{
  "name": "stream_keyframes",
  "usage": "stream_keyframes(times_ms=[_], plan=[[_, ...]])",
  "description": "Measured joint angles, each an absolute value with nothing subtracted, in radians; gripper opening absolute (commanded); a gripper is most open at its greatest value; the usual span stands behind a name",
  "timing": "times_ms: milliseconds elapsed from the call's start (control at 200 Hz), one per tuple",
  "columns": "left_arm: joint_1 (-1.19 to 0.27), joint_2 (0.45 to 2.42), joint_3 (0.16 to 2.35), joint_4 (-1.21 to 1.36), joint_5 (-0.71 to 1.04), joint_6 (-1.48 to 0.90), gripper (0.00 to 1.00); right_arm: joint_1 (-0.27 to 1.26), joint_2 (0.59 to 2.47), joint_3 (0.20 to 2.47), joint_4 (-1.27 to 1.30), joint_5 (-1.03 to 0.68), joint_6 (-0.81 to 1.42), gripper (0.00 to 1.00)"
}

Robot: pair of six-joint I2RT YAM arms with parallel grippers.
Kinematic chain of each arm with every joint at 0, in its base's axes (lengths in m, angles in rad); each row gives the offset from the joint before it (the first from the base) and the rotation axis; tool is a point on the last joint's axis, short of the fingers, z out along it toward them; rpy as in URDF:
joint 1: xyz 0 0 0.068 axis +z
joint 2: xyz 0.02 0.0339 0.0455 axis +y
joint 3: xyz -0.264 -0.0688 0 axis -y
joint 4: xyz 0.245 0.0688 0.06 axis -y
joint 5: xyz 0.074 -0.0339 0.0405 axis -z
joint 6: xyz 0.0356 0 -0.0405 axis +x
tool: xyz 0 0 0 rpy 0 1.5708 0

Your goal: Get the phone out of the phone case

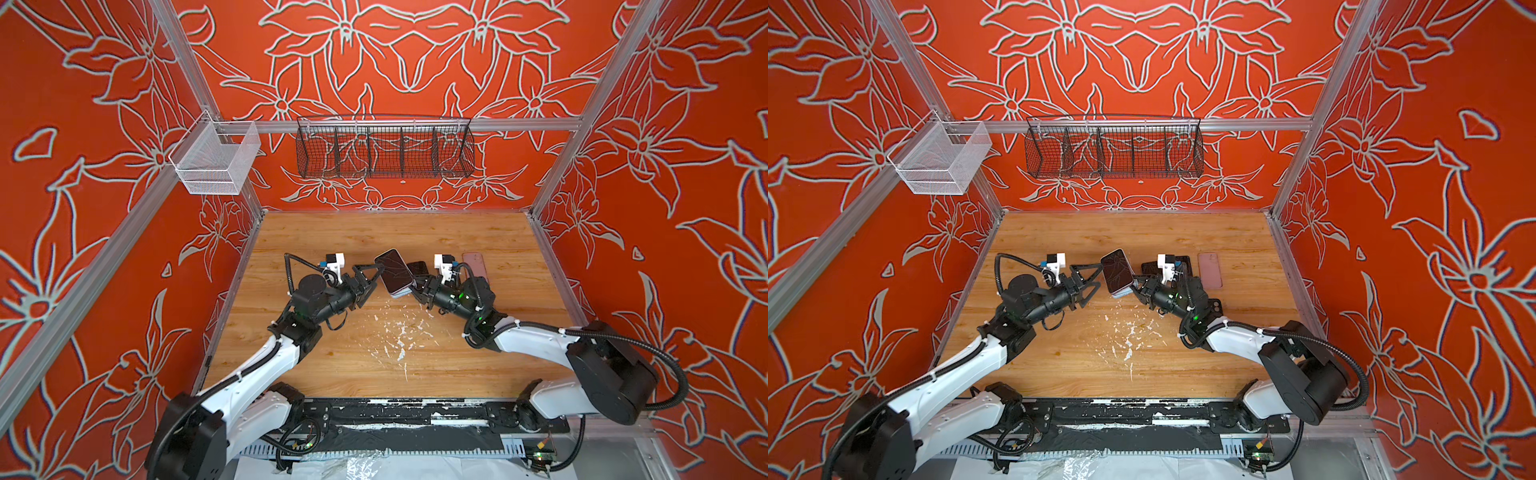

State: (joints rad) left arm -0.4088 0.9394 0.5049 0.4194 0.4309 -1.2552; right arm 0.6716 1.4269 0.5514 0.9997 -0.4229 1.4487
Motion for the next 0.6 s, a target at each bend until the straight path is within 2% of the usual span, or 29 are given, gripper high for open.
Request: stream_keyframes(times_ms=[240,596], plan=[[-0.430,0.719,0.487,0.191,0.371,-1.344,0.97,0.667,1.496,0.556,1.073,-0.422,1.457,0.05],[-0.506,0.688,0.430,0.168,0.343,-1.583,0.97,0.667,1.580,0.587,1.131,-0.423,1.459,0.04]])
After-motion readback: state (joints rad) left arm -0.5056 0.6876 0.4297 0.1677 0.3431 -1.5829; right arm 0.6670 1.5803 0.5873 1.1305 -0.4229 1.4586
